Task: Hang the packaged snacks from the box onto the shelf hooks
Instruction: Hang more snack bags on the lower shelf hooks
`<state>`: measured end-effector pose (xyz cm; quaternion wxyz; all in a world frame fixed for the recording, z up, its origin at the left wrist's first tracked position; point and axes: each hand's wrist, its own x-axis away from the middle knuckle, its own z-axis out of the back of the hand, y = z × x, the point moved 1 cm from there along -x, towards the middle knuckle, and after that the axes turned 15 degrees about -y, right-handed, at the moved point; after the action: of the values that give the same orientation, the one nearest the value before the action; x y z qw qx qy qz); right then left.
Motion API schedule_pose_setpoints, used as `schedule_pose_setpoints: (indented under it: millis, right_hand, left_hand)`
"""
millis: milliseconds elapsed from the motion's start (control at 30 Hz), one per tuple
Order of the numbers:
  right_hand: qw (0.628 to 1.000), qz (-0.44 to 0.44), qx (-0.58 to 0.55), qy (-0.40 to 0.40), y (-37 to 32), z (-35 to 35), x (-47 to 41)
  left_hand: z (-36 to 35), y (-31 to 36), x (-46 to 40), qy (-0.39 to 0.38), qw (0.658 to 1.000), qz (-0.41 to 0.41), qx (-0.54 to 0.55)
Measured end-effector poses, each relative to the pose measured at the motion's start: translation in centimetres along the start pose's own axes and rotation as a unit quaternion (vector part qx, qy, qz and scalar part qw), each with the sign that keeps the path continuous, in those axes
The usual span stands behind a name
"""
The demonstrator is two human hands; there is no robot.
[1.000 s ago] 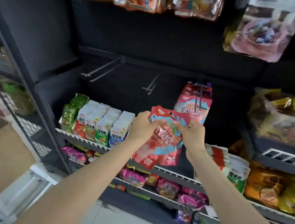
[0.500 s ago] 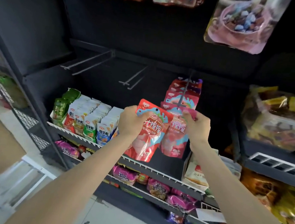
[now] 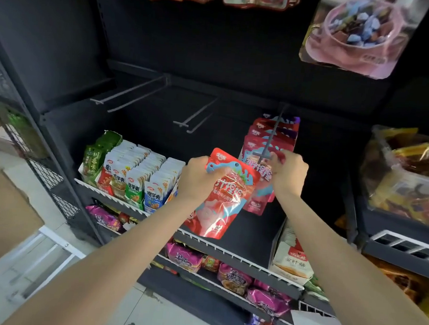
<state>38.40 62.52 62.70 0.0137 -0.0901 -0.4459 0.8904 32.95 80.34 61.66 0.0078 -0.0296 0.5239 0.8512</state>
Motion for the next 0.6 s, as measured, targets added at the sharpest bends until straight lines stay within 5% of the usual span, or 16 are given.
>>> schedule_pose_setpoints:
  millis: [167, 333, 467, 600]
  right_hand:
    - [0.999, 0.020, 0.024, -0.034, -0.4, 1.0, -1.2]
    - [0.992, 0.121, 0.010, 0.044, -0.2, 2.4, 2.6]
    - [0.984, 0.071, -0.080, -0.144, 0.5, 2.3, 3.5]
    - [0.985, 0.078, -0.056, -0.145, 0.3, 2.1, 3.1]
  left_hand:
    - [-0.8, 0.3, -0.3, -0.037, 0.999, -0.009, 0.026]
    - [-2.1, 0.8, -0.7, -0.064, 0.995, 0.013, 0.082]
    - [-3.7, 1.5, -1.2, -0.073, 0.988, 0.025, 0.136]
    - [-4.9, 1.5, -2.0, -0.047, 0.982, 0.051, 0.174]
